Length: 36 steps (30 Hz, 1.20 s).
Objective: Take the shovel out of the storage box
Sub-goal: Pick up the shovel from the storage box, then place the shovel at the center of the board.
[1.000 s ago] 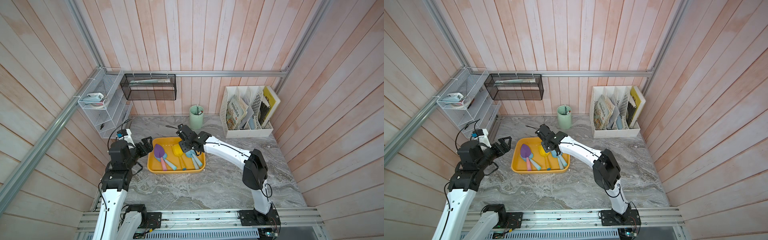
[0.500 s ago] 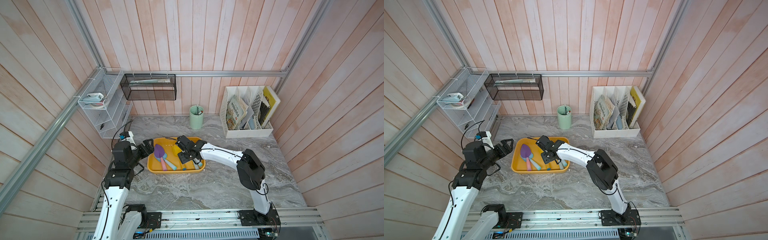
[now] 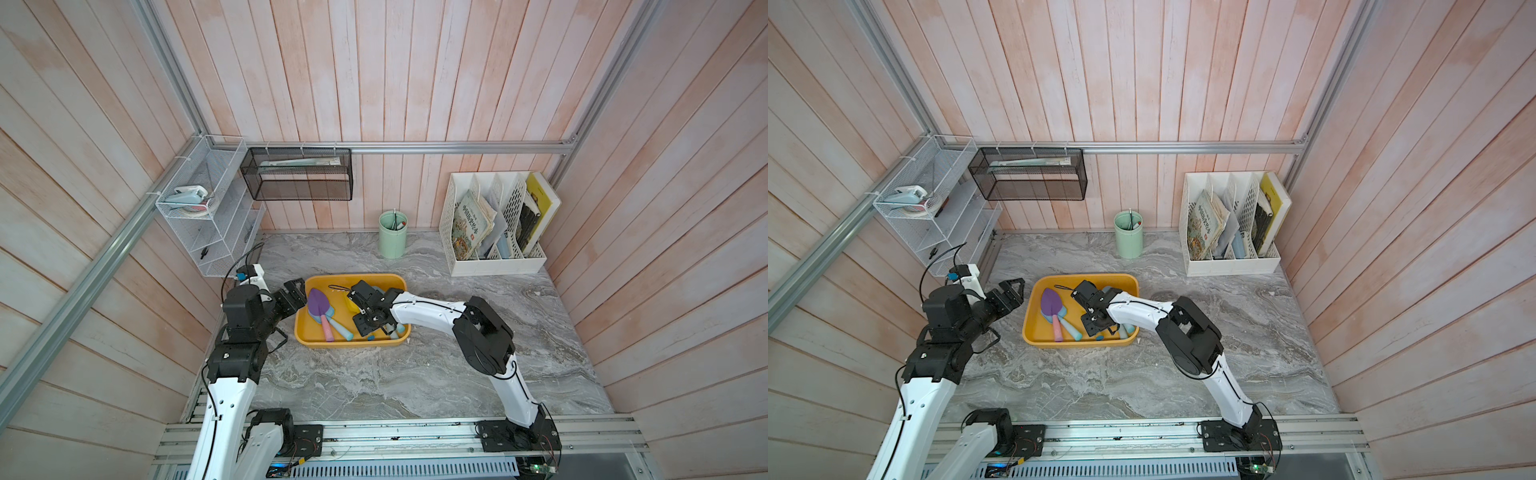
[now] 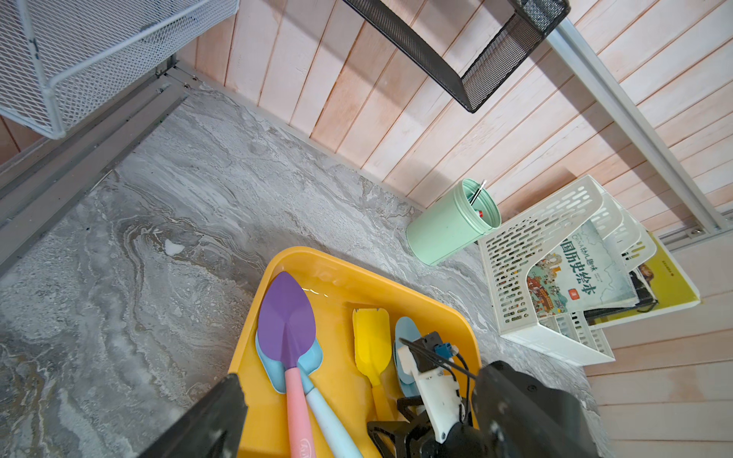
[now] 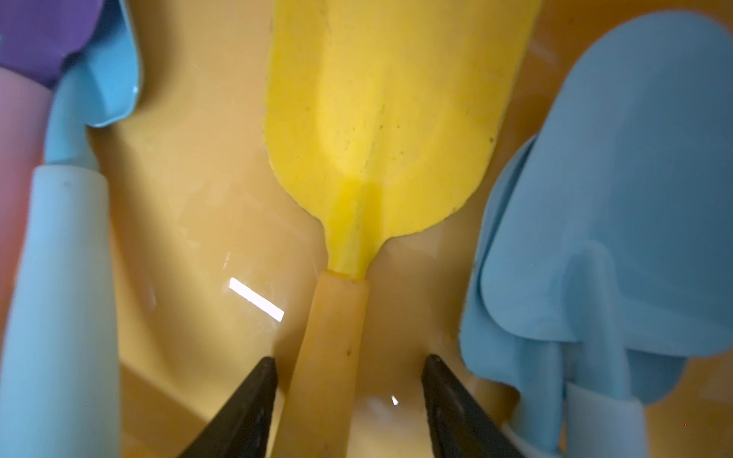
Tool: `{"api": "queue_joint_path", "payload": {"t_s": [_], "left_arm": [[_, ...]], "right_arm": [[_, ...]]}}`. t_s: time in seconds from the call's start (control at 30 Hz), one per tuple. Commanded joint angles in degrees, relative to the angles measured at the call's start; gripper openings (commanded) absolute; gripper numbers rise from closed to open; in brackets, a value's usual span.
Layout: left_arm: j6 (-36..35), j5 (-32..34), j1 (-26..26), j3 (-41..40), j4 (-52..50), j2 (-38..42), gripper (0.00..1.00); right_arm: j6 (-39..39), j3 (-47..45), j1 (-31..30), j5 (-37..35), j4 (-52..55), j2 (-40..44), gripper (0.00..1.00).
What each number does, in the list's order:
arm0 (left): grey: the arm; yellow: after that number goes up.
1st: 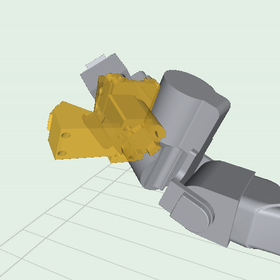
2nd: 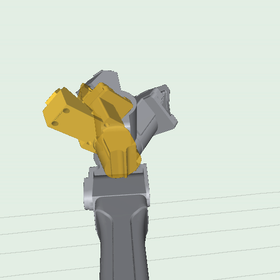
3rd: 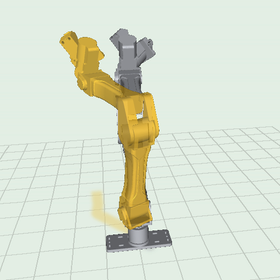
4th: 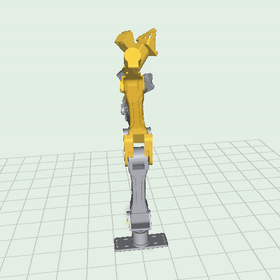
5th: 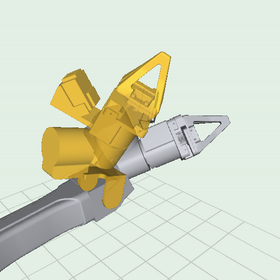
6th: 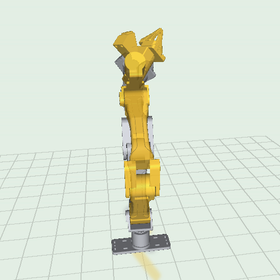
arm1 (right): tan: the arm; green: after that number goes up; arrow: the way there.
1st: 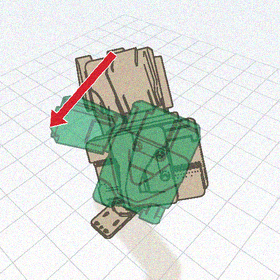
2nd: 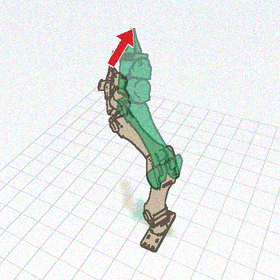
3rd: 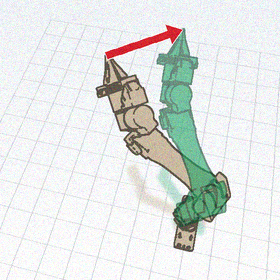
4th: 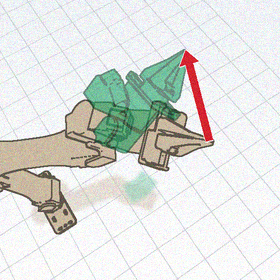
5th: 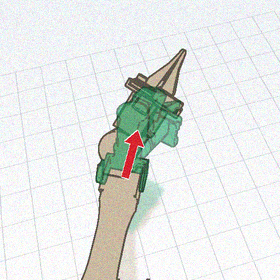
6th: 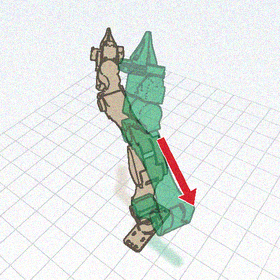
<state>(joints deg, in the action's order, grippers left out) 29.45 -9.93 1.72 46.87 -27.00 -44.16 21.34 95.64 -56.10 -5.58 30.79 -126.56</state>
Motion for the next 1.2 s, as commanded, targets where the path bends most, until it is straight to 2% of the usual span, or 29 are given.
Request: {"api": "queue_joint_path", "payload": {"t_s": [0.0,0.07,0.2,0.37,0.57,0.73,0.9,1.03,1.17], "left_arm": [[0.4,1.2,-0.2,-0.9,1.2,0.1,0.94],[0.4,1.2,-0.2,-1.0,1.3,-0.1,0.94],[0.1,1.7,-0.2,-1.1,1.1,-0.4,0.94],[-0.7,2.1,-0.2,-0.9,0.6,-0.6,0.94],[-0.5,2.5,-0.2,-1.6,1.3,-1.0,0.93],[-0.3,2.4,-0.2,-2.6,2.1,-1.8,0.93],[0.3,2.3,-0.2,-3.9,3.1,-1.8,0.94],[0.8,2.3,-0.2,-4.2,3.7,-2.6,0.93],[0.6,1.4,-0.2,-4.2,3.8,-3.3,0.93]], "right_arm": [[-0.3,0.6,-0.2,-0.6,-0.4,-1.8,0.53],[-0.5,1.0,-0.2,-0.5,-0.4,-2.5,0.38],[-0.5,2.0,-0.2,0.2,0.0,-3.6,0.01],[0.3,0.6,-0.2,0.2,-2.3,1.8,0.00],[-0.9,-0.7,1.3,-9.7,-1.3,18.5,0.00],[0.8,-11.9,8.8,-10.3,-3.3,32.4,0.00],[3.3,-24.5,17.0,-10.4,-2.2,39.7,0.00],[5.9,-35.4,21.2,-6.5,-6.6,41.8,0.00],[6.8,-41.7,21.8,-5.7,-10.1,39.4,0.00]]}}
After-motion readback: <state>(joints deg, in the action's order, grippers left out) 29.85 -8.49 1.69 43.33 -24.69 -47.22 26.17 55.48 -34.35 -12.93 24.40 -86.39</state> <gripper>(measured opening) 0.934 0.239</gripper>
